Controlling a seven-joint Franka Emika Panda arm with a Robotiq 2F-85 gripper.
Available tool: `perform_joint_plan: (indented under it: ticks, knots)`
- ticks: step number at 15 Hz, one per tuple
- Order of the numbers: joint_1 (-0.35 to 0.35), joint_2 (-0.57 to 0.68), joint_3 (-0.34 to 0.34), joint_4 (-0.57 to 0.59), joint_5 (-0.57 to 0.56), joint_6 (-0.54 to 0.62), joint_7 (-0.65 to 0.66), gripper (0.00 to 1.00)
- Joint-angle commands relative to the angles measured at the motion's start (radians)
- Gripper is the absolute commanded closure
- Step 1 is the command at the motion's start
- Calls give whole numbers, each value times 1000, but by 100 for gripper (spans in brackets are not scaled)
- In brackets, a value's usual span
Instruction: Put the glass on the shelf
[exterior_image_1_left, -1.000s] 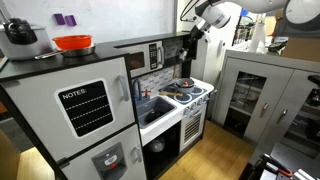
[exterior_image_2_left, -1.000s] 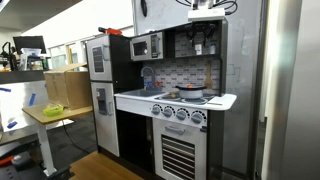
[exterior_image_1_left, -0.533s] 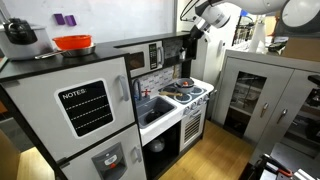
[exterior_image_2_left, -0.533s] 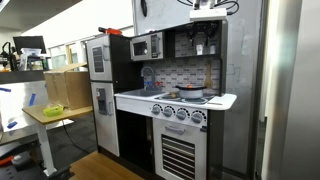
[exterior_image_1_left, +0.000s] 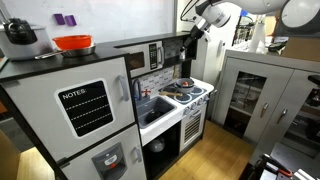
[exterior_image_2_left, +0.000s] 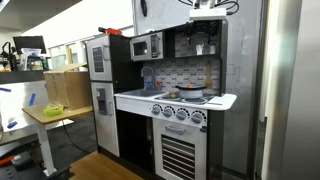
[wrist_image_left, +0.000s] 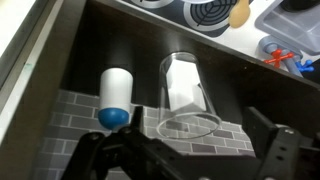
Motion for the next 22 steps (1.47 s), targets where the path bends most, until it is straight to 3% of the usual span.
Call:
perform_joint_plan:
  ticks: [1, 12, 18, 19, 22]
  knots:
    - [21, 8, -29, 16, -50, -41, 93, 0]
    - [142, -114, -107, -123, -270, -3, 405, 0]
    - [189, -230, -141, -268, -362, -8, 541, 0]
    - [157, -251, -97, -289, -404, -12, 574, 0]
    - [166, -329, -96, -376, -467, -41, 645, 0]
